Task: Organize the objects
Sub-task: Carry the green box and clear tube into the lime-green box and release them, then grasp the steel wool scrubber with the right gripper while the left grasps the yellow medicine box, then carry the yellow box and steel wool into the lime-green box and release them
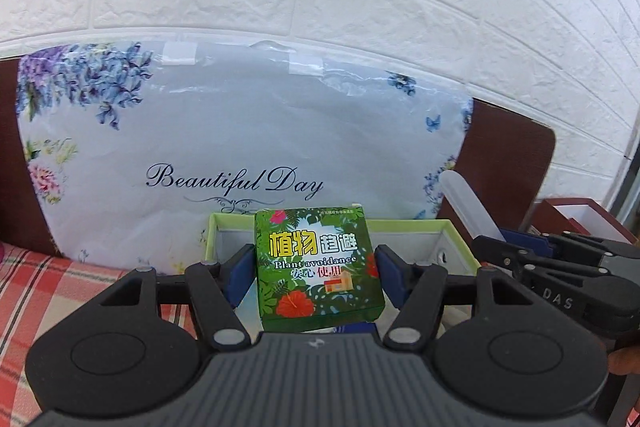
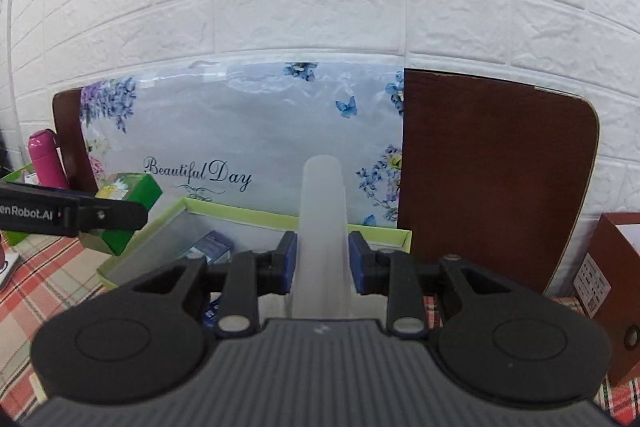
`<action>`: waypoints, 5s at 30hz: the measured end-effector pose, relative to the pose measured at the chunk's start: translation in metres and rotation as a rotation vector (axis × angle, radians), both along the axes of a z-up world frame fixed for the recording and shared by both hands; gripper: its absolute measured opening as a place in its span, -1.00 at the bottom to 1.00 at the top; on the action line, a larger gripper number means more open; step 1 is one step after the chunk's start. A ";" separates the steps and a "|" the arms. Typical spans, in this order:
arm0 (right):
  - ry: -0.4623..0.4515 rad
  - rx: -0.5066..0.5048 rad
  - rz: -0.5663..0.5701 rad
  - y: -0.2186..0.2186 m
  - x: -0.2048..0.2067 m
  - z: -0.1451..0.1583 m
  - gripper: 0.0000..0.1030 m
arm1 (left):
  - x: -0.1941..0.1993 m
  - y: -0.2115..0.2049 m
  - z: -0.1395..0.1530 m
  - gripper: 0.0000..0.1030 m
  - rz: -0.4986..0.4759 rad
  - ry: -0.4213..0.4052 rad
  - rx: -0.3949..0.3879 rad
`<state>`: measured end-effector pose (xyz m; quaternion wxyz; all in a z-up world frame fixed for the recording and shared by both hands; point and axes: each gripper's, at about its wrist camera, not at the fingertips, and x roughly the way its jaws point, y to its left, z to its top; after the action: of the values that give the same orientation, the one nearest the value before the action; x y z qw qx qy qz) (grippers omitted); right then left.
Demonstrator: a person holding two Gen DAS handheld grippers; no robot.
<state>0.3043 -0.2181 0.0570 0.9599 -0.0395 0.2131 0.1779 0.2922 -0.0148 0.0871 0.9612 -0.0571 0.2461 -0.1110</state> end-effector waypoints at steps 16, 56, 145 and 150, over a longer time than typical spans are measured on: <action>-0.043 0.021 -0.039 -0.010 -0.010 -0.024 1.00 | 0.002 0.013 -0.030 0.66 0.052 0.015 0.042; 0.131 0.134 -0.033 -0.018 -0.295 -0.062 1.00 | -0.231 0.019 -0.074 0.68 0.104 0.266 0.033; 0.252 0.003 -0.109 -0.017 -0.297 -0.096 -0.29 | -0.219 0.008 -0.119 0.40 -0.112 0.328 0.230; 0.217 0.034 -0.059 -0.017 -0.301 -0.078 -0.36 | -0.224 0.012 -0.104 0.38 -0.127 0.297 0.203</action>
<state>0.0032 -0.2347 -0.0210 0.9366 0.0025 0.3136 0.1561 0.0684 -0.0025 -0.0169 0.9061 0.0399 0.3984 -0.1365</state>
